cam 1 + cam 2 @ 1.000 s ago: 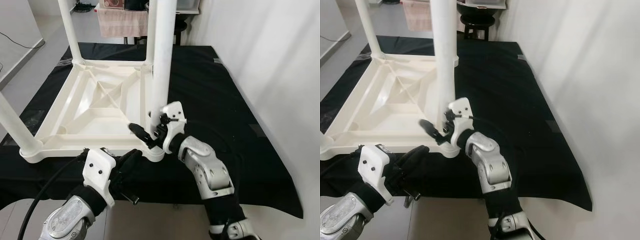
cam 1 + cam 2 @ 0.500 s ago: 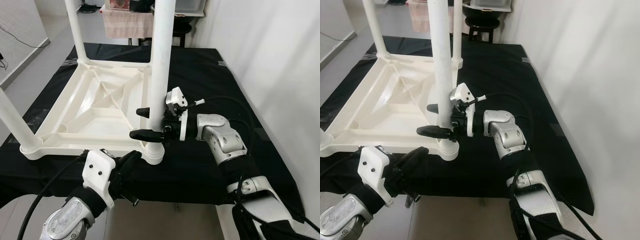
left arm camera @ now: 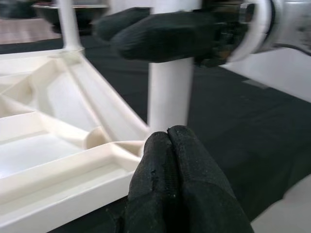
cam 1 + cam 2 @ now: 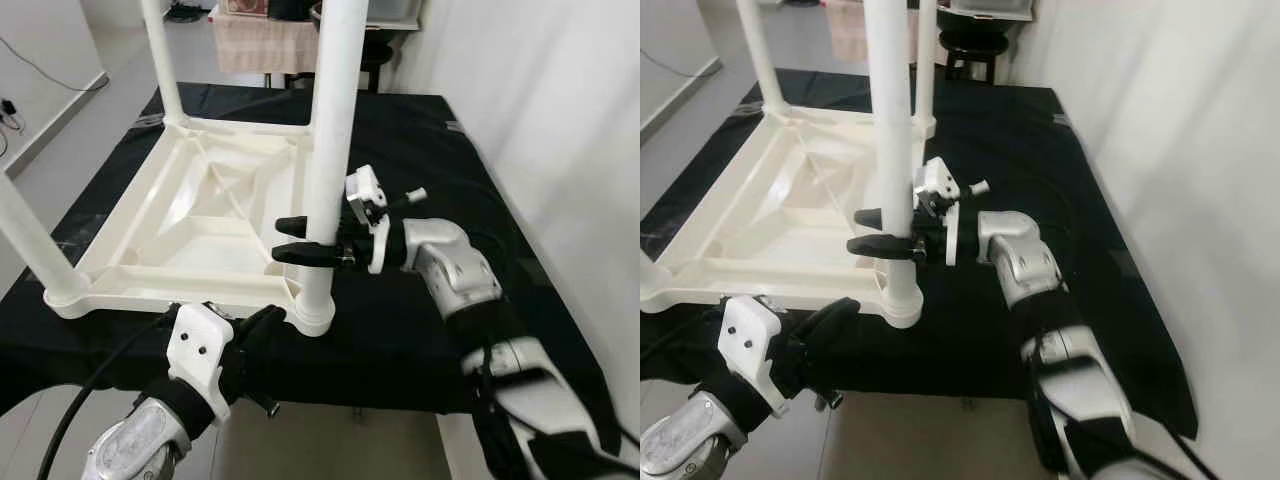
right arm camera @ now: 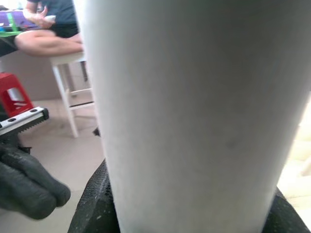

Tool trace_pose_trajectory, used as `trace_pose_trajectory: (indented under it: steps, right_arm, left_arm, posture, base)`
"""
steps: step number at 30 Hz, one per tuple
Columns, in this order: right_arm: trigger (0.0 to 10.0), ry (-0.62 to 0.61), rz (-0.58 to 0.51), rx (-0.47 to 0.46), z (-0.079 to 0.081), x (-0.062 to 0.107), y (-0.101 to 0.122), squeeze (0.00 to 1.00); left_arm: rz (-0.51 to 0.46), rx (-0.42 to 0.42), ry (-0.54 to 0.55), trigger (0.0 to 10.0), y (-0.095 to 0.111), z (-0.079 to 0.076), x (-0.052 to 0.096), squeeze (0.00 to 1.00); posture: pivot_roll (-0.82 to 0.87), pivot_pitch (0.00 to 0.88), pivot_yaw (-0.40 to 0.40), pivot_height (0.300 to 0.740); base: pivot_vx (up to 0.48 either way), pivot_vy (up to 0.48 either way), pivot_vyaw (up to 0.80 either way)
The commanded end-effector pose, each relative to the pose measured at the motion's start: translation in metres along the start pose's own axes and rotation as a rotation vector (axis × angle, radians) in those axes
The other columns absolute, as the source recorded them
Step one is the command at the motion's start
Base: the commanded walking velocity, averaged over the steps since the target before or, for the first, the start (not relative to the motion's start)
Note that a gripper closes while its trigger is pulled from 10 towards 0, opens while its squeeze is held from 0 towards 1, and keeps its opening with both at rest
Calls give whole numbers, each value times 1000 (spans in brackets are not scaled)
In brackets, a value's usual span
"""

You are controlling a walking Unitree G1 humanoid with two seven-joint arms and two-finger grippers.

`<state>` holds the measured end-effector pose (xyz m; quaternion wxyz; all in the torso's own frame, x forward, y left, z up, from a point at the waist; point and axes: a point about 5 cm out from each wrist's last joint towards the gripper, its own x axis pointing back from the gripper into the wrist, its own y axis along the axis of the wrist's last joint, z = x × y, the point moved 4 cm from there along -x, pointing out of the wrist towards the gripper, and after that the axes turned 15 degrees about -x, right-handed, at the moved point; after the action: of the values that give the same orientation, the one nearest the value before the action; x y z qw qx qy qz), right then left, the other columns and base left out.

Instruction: Building children table

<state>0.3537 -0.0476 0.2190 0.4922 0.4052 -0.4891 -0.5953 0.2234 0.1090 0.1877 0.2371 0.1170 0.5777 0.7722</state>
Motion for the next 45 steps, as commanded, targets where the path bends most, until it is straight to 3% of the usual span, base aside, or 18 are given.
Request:
trace_pose_trajectory:
  steps: [1, 5, 7, 8, 9, 11, 14, 19, 20, 23, 24, 25, 29, 31, 32, 33, 39, 45]
  right_arm:
    - [0, -49, 20, -46, -5, 8, -10, 0]
    - [0, -190, -13, -113, -3, 5, -24, 0]
    - [0, -718, -130, -218, -14, 4, -56, 0]
    - [0, -828, -133, -231, -9, 6, -69, 0]
    - [0, -828, -133, -231, -9, 6, -69, 0]
    - [0, -759, -118, -160, 14, -16, -73, 0]
    - [0, -684, -108, -140, 19, -30, -71, 0]
    - [0, -682, -104, -148, 15, -33, -69, 0]
    - [10000, -706, -114, -167, 13, -34, -64, 0]
    - [10000, -691, -139, -206, 13, -35, -59, 0]
    - [10000, -635, -145, -205, 17, -38, -54, 392]
    - [10000, -526, -145, -207, 23, -41, -47, 1000]
    - [10000, -378, -142, -197, 32, -43, -37, 1000]
    - [10000, -279, -123, -127, 26, -37, -24, 1000]
    - [10000, -220, -98, -81, 22, -31, -17, 643]
    - [10000, -140, -50, -50, 19, -25, -14, 0]
    - [10000, -9, 100, 3, 5, -8, -17, 0]
    - [10000, -87, 117, -34, -20, -3, -12, 0]
  left_arm:
    - [-4, 4, -3, 10000, 3, -2, 1, 0]
    - [-6, 4, -5, 10000, 3, -1, 2, 0]
    - [-6, 4, -7, 10000, 3, 1, 3, 0]
    - [-6, 4, -7, 10000, 3, 1, 3, 0]
    - [-6, 4, -7, 10000, 3, 1, 3, 0]
    - [-5, -1, -5, 10000, 2, 3, 3, 0]
    - [-5, -1, -6, 10000, 1, 3, 1, 0]
    - [-5, -2, -5, 10000, 1, 3, 0, 0]
    - [-4, -6, -1, 10000, 1, 4, 1, 0]
    - [-3, -7, 1, 10000, 1, 4, 1, 0]
    - [-3, -7, 0, 10000, 1, 4, 1, 0]
    - [-3, -6, -1, 10000, 1, 4, 1, 0]
    - [-4, -4, -4, 10000, 1, 4, 0, 0]
    - [-5, -3, -5, 10000, 1, 3, 0, 0]
    - [-6, -2, -6, 10000, 1, 3, 0, 0]
    - [-6, -2, -6, 10000, 1, 2, 0, 0]
    - [-4, -1, -5, 10000, 1, 0, 0, 0]
    - [14, -9, 10, 10000, -1, 0, 4, 0]
  posture:
    - [36, 90, -79, 740]
    - [19, 100, -83, 740]
    - [10, 104, -80, 740]
    - [10, 104, -80, 740]
    - [10, 104, -80, 740]
    - [14, 106, -72, 740]
    - [18, 94, -72, 740]
    - [23, 90, -79, 740]
    - [33, 92, -74, 740]
    - [35, 92, -72, 740]
    - [38, 90, -71, 740]
    - [42, 88, -73, 740]
    - [42, 88, -73, 740]
    - [42, 83, -74, 740]
    - [45, 81, -74, 740]
    - [48, 81, -75, 740]
    - [69, 77, -80, 740]
    - [84, 72, -81, 740]
  base:
    - [0, 0, 0]
    - [0, 0, 0]
    - [0, 0, 0]
    - [0, 0, 0]
    - [0, 0, 0]
    - [0, 0, 0]
    - [0, 0, 0]
    - [0, 0, 0]
    - [0, 0, 0]
    - [0, 0, 0]
    - [0, 0, 0]
    - [0, 0, 0]
    - [0, 0, 0]
    - [0, 0, 0]
    - [0, 0, 0]
    - [0, 0, 0]
    - [0, 0, 0]
    - [0, 0, 0]
